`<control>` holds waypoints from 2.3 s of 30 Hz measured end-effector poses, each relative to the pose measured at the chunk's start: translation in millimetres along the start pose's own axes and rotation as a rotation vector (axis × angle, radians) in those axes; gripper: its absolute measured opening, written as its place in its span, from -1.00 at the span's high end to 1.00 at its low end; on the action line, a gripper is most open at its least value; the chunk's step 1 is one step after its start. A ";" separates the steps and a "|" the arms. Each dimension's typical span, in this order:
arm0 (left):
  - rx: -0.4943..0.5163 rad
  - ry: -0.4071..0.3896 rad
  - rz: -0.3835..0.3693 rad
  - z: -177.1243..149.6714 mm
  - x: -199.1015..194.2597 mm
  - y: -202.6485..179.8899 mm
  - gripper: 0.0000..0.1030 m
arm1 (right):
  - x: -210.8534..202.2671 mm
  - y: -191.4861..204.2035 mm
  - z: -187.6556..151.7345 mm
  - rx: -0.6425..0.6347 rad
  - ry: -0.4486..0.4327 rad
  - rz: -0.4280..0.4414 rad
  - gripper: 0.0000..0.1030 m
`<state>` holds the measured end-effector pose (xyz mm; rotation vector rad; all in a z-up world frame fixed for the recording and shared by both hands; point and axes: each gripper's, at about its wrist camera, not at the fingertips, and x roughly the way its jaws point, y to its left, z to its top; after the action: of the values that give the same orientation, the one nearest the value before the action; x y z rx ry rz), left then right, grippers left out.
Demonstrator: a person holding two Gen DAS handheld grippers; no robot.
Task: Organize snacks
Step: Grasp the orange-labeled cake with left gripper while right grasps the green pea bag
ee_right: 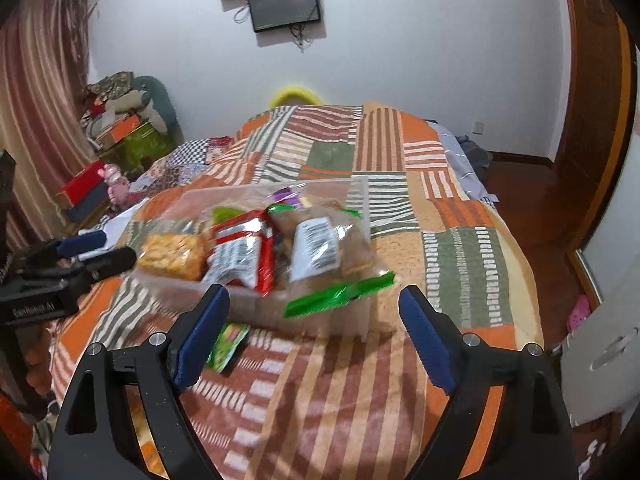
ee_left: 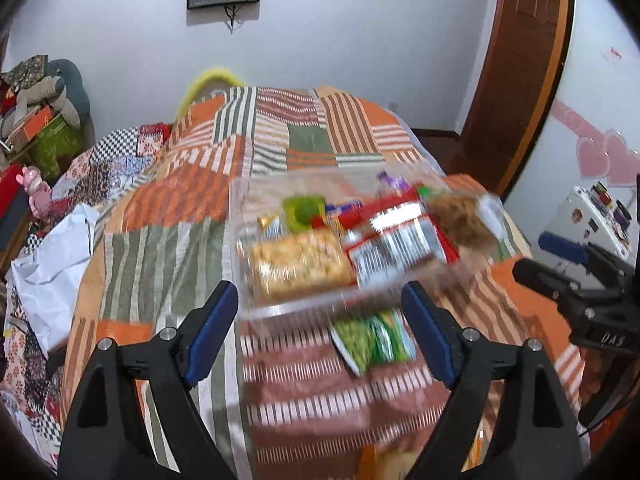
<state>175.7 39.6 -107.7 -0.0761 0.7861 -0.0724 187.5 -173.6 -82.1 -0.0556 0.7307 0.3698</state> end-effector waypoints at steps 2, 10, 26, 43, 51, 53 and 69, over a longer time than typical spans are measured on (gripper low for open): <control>0.007 0.019 -0.007 -12.1 -3.9 -3.6 -0.65 | -3.5 6.1 -5.4 -0.018 0.007 0.010 -0.66; 0.042 0.140 -0.081 -68.8 -11.4 -33.8 -0.82 | -12.2 19.8 -31.5 -0.066 0.044 0.020 -0.66; 0.133 0.219 -0.064 -122.3 16.6 -79.7 -0.98 | -23.9 7.3 -59.2 -0.013 0.087 0.024 -0.66; -0.060 0.093 -0.002 -98.7 2.2 12.4 -0.60 | 41.2 58.0 -51.1 -0.067 0.188 0.107 -0.66; -0.081 0.033 0.087 -84.4 -11.1 47.7 -0.60 | 80.4 80.0 -44.4 -0.074 0.245 0.160 -0.66; -0.091 0.029 0.091 -83.5 -10.8 53.1 -0.60 | 90.3 84.4 -43.9 -0.082 0.272 0.170 -0.66; -0.077 -0.007 0.078 -70.4 -11.9 41.8 -0.60 | 80.4 63.6 -46.3 -0.083 0.263 0.197 0.20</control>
<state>119.0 79.4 -152.9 -0.1187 0.7842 0.0321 190.6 -97.4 -164.8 -0.1121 0.9841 0.5887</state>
